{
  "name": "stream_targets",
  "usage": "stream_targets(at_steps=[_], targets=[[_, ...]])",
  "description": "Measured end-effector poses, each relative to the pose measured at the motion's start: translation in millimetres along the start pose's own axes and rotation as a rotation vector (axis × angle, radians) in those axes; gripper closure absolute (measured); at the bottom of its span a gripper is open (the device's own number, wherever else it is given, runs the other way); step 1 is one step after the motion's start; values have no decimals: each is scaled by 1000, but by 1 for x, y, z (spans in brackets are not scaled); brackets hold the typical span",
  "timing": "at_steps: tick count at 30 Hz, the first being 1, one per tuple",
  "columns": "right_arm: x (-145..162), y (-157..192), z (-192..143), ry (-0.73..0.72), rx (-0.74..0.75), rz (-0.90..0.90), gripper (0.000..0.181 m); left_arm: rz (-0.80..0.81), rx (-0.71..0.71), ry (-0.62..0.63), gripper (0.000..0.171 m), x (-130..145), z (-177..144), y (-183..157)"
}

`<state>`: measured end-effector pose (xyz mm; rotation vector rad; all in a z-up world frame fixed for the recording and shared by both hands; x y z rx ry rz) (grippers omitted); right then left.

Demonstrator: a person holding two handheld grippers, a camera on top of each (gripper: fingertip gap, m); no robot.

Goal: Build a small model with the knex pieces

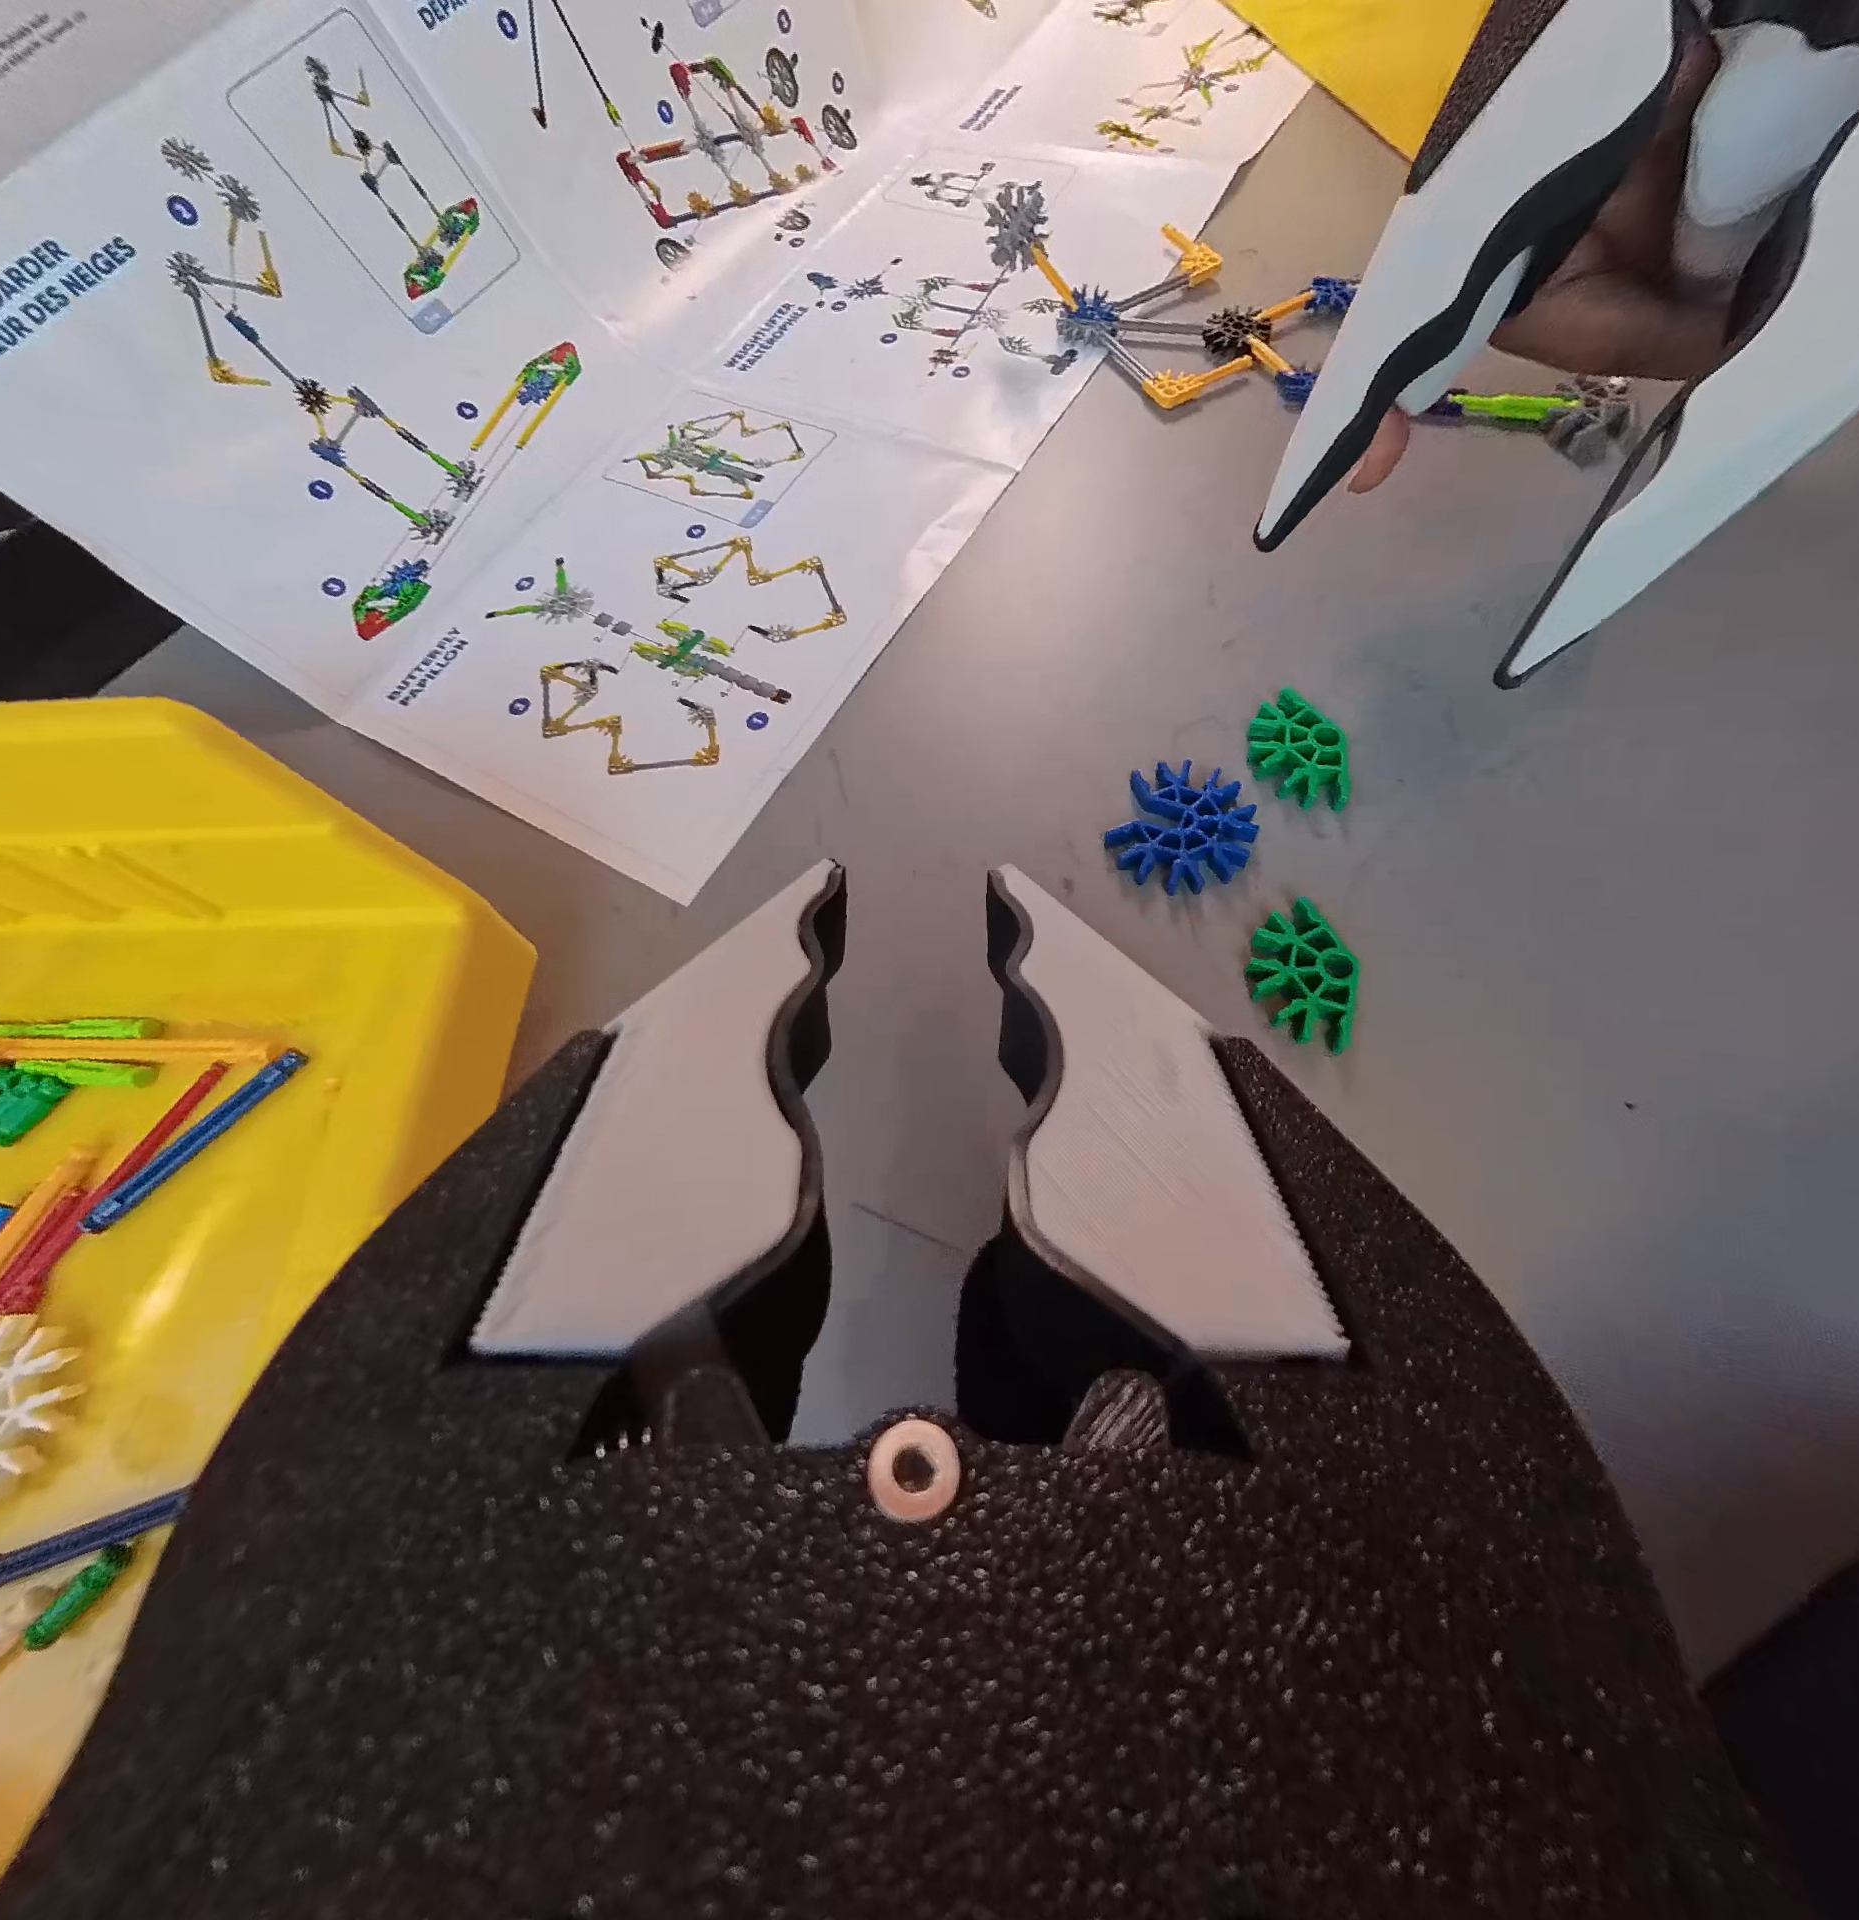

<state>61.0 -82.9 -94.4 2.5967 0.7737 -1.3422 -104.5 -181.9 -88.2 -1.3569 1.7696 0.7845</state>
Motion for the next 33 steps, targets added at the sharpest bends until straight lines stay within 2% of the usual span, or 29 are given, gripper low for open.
stream_targets(at_steps=[4, 7, 11, 13, 14, 17, 20, 23, 27, 30, 33], targets=[[6, 11, 19, 98, -40, -28, 126, 14, 105, 62, 145, 12, 2, -12], [11, 13, 34, 183, -41, -34, 126, 78, 256, 136, 146, 16, 11, -40], [9, 14, 34, 212, -58, -29, 142, 182, 343, 254, 144, 25, 20, -70], [10, 15, 33, 218, -72, -29, 150, 205, 351, 271, 145, 26, 22, -76], [11, 17, 31, 223, -85, -38, 154, 213, 357, 275, 151, 26, 22, -78], [16, 19, 20, 249, -137, -113, 155, 241, 399, 268, 152, 26, 22, -86], [30, 27, -2, 287, -245, -211, 155, 285, 519, 245, 153, 25, 24, -105], [41, 25, -16, 316, -267, -211, 154, 350, 582, 223, 153, 21, 32, -121], [40, 19, -24, 287, -214, -199, 139, 348, 533, 201, 144, 13, 38, -117], [24, 24, -25, 186, -216, -174, 139, 298, 447, 167, 145, 11, 33, -100], [14, 37, -14, 149, -254, -171, 139, 274, 306, 122, 147, 8, 27, -77]])
Point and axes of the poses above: each gripper's, where its closed fingertips meet, z out along the fingers, x out of its underside, y = z × x across the jaws, the point moved 6 cm from there along -z, back along the fingers, and after that the axes turned 6 degrees about -z, right-handed, at the moved point
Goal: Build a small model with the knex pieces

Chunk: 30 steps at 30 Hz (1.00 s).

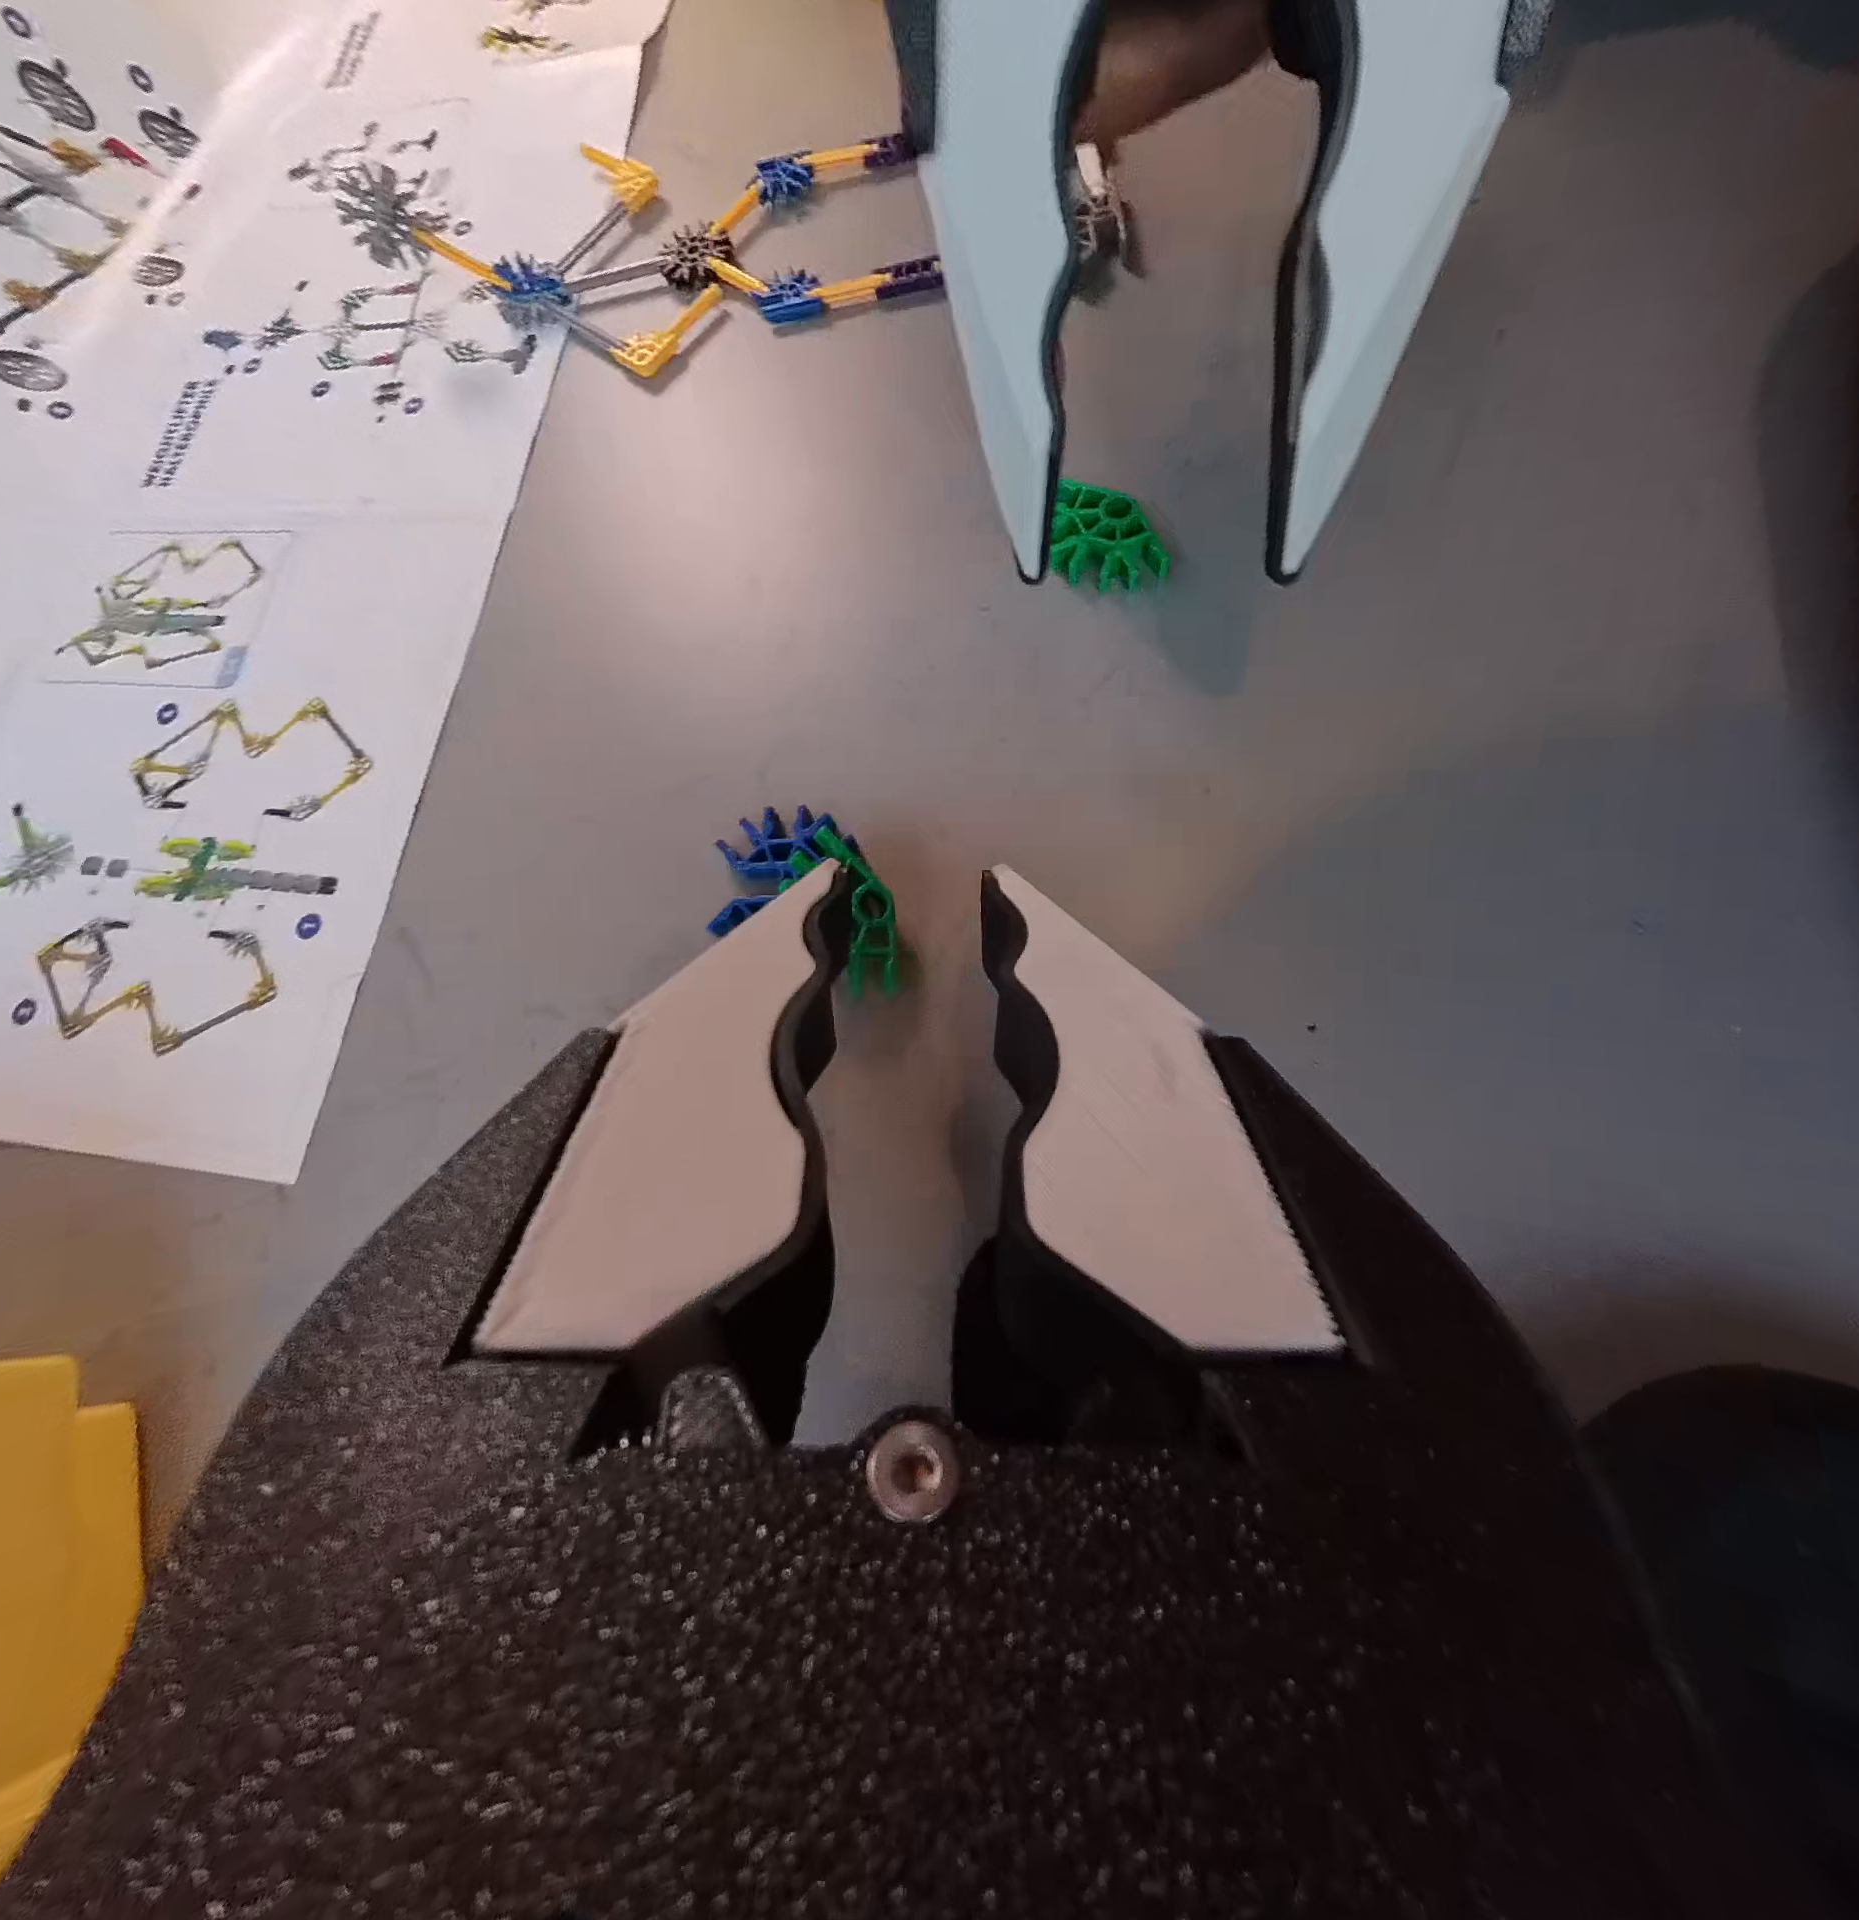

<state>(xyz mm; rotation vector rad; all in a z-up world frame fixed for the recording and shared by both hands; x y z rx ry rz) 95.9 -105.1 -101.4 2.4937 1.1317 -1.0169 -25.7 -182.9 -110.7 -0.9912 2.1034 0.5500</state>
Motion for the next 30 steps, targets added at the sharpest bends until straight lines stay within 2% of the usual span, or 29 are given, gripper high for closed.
stream_targets(at_steps=[4, 9, 15, 18, 24, 28, 30], targets=[[-10, 6, 20, 9, -23, 9, 139, -36, -15, -47, 148, -1, -13, 6], [-14, -2, 28, 4, 1, 57, 138, -59, -55, 50, 147, 10, -8, 11], [-11, -9, 27, 4, 24, 78, 138, -86, -71, 96, 145, 17, -2, 14], [-10, -9, 25, -6, 28, 83, 138, -79, -60, 96, 157, 16, -3, 12], [-7, -10, 22, -23, 38, 94, 139, -34, 20, 96, 171, 17, -2, 0], [-10, -9, 23, -35, 36, 100, 139, -23, 128, 62, 171, 14, -3, -13], [-14, -10, 27, -46, 43, 102, 139, -35, 130, 37, 169, 11, -8, -12]])
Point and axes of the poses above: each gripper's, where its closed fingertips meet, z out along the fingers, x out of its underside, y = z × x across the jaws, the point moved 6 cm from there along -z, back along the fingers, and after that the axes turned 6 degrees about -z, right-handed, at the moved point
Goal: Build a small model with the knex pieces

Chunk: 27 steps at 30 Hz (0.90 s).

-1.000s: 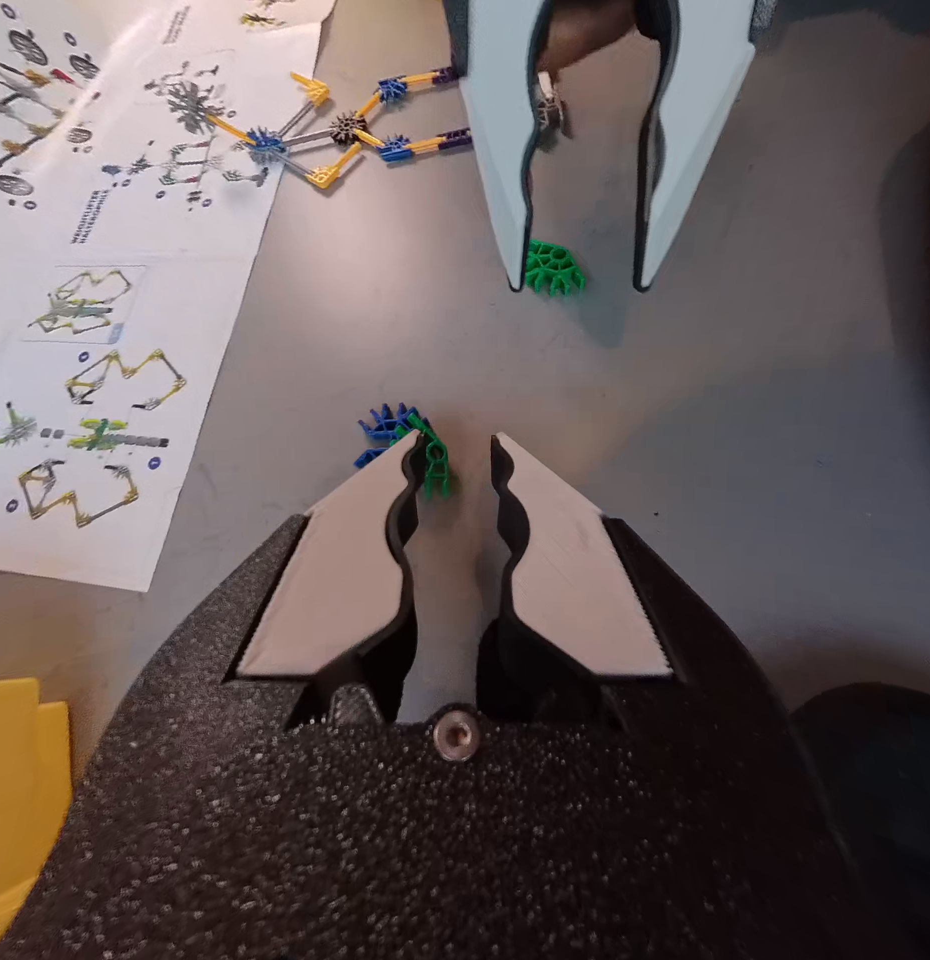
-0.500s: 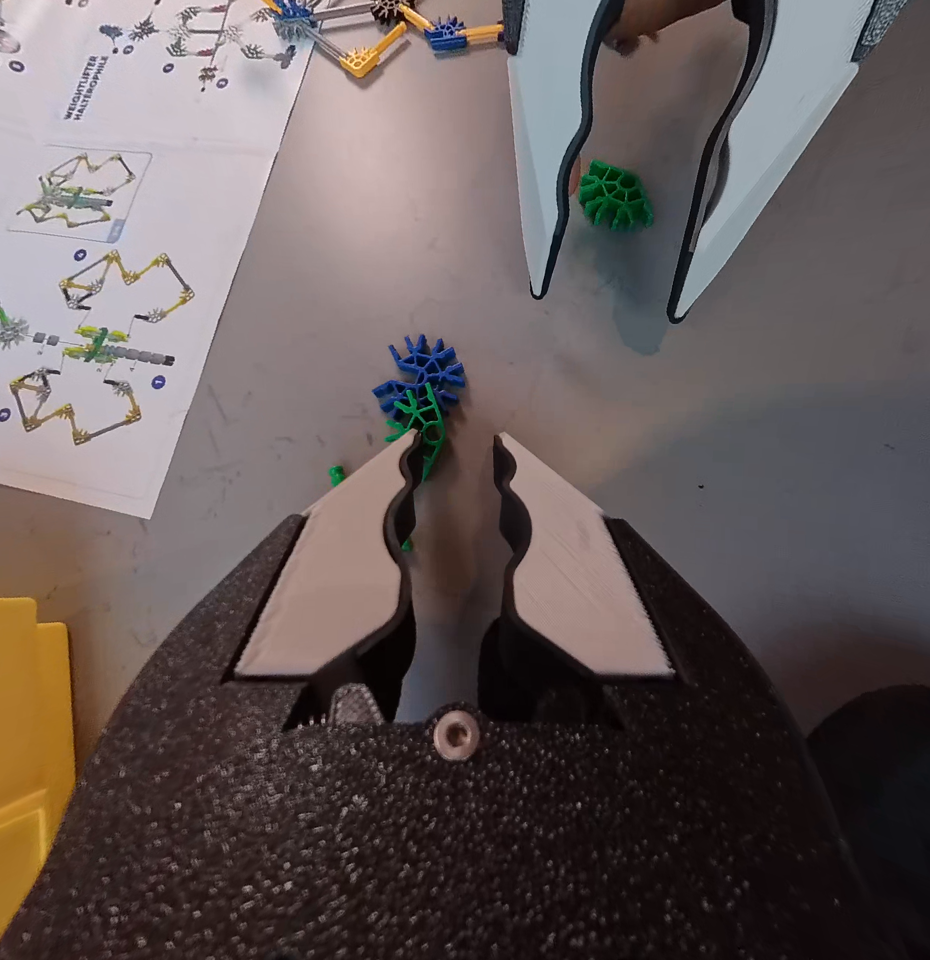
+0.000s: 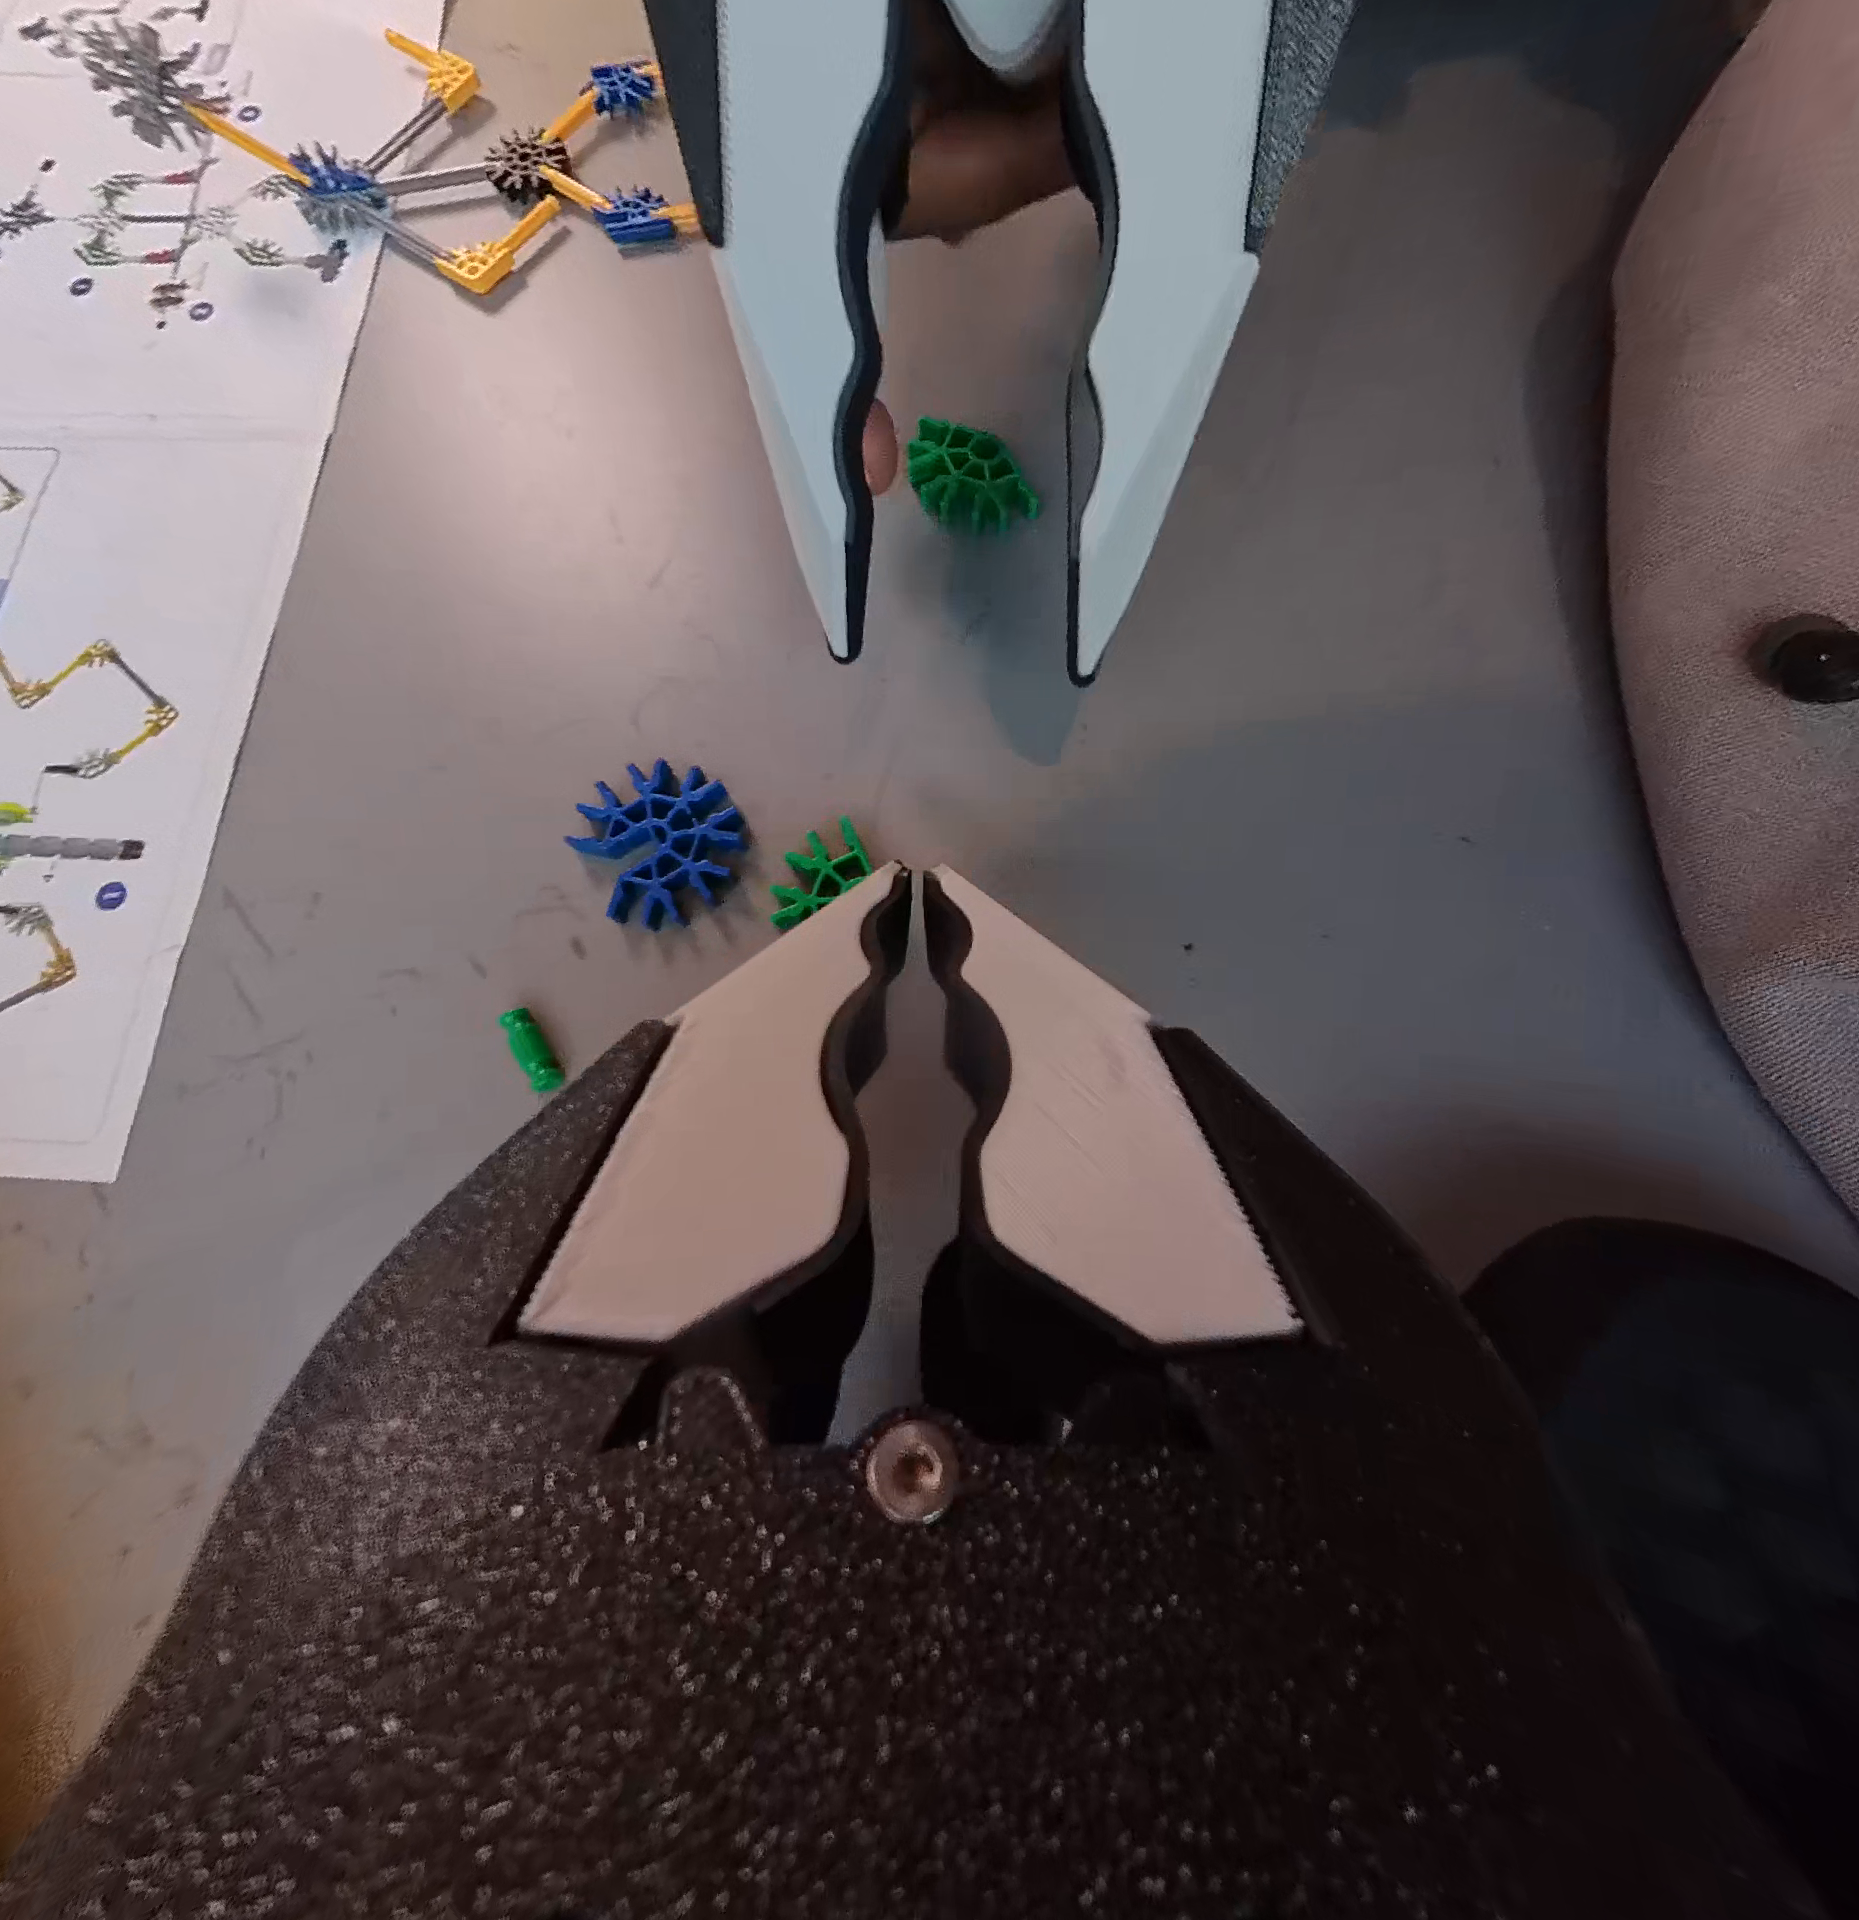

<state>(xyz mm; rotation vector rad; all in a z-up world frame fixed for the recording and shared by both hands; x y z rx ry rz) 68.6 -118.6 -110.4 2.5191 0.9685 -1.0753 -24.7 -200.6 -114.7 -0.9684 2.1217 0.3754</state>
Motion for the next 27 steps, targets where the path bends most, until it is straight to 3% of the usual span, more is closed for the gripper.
stream_targets(at_steps=[8, 14, 17, 22, 25, 27], targets=[[-21, -10, 37, 41, 47, 85, 141, -86, -95, 77, 163, 16, -12, 16], [-17, -6, 35, 118, 90, 57, 173, -60, -91, 97, 164, 13, 0, 14], [-14, 10, 28, 114, 8, 43, 178, -32, -112, 75, 164, 7, 6, 14], [-10, 27, 10, 35, -127, 77, 163, 16, -125, 32, 164, -3, 15, 10], [-2, 8, -9, -2, -72, 119, 160, -29, -102, -15, 162, -4, 6, 13], [4, -6, -21, 7, -18, 133, 158, -63, -50, -61, 147, -6, 1, 11]])
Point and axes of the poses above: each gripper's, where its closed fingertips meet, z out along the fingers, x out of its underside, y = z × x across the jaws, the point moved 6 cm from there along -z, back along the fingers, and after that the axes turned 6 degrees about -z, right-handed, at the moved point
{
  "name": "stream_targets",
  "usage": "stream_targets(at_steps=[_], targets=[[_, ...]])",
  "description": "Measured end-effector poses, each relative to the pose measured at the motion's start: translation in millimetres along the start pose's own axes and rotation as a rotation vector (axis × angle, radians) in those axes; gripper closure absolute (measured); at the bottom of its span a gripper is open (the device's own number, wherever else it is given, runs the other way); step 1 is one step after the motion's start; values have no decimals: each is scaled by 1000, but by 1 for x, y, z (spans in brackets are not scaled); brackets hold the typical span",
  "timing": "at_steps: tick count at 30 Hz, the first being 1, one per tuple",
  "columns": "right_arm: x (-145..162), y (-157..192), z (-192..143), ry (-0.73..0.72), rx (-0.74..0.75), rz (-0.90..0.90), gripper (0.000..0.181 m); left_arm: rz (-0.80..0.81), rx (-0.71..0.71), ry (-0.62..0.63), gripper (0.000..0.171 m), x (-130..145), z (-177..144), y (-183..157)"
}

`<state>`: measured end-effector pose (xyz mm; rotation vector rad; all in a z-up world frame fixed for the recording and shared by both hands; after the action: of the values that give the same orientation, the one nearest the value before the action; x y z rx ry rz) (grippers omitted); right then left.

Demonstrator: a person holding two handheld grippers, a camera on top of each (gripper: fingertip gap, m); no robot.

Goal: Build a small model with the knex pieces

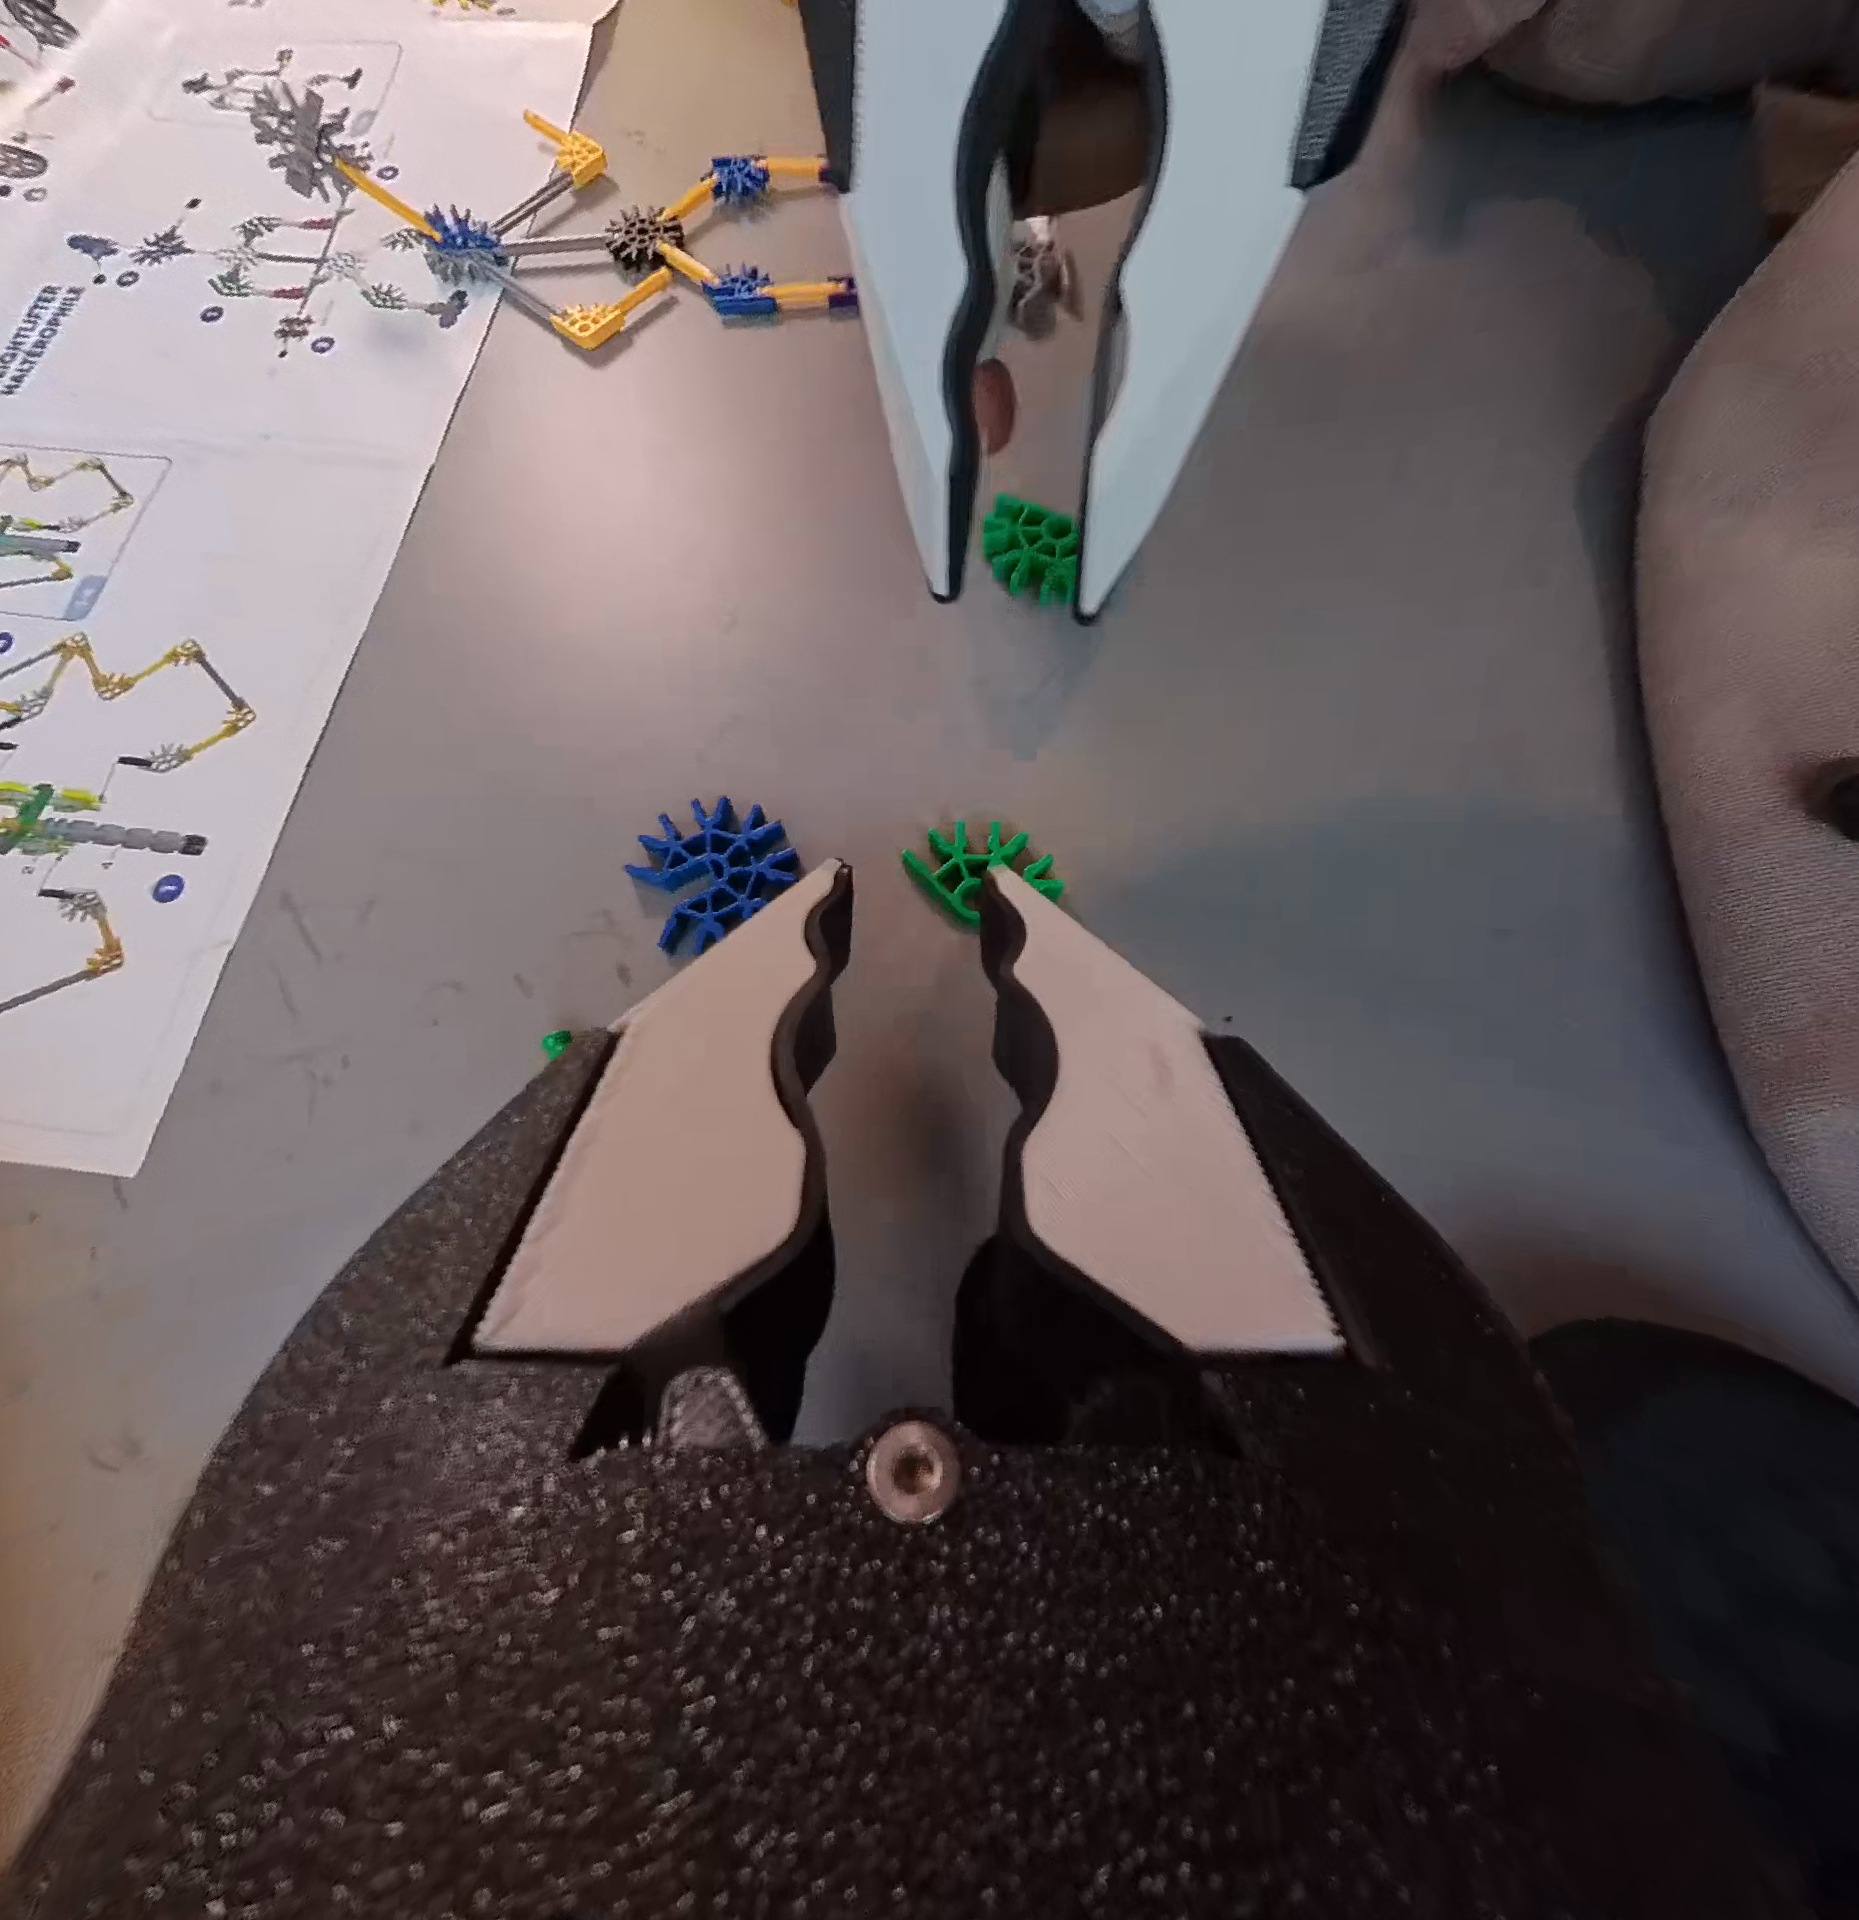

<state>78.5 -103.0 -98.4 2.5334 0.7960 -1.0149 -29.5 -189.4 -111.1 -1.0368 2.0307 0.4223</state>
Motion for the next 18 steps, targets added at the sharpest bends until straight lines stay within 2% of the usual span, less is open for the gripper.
stream_targets(at_steps=[4, 7, 10, 18], targets=[[5, -15, -23, -22, 53, -2, 157, -3, 97, 2, 128, -1, 6, -13], [11, -22, -33, -17, 92, 5, 157, 15, 86, 64, 128, 4, 15, -14], [14, -25, -37, -19, 110, 5, 157, 16, 79, 90, 142, 6, 17, -15], [17, -31, -34, -40, 107, 28, 157, 15, 70, 106, 142, 5, 18, -17]])
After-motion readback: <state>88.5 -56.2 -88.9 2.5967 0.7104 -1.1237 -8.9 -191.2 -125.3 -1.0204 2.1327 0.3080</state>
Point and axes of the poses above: each gripper's, where its closed fingertips meet, z out along the fingers, x out of its underside, y = z × x across the jaws, the point moved 6 cm from there along -z, back along the fingers, and after that the axes turned 6 degrees about -z, right-handed, at the moved point
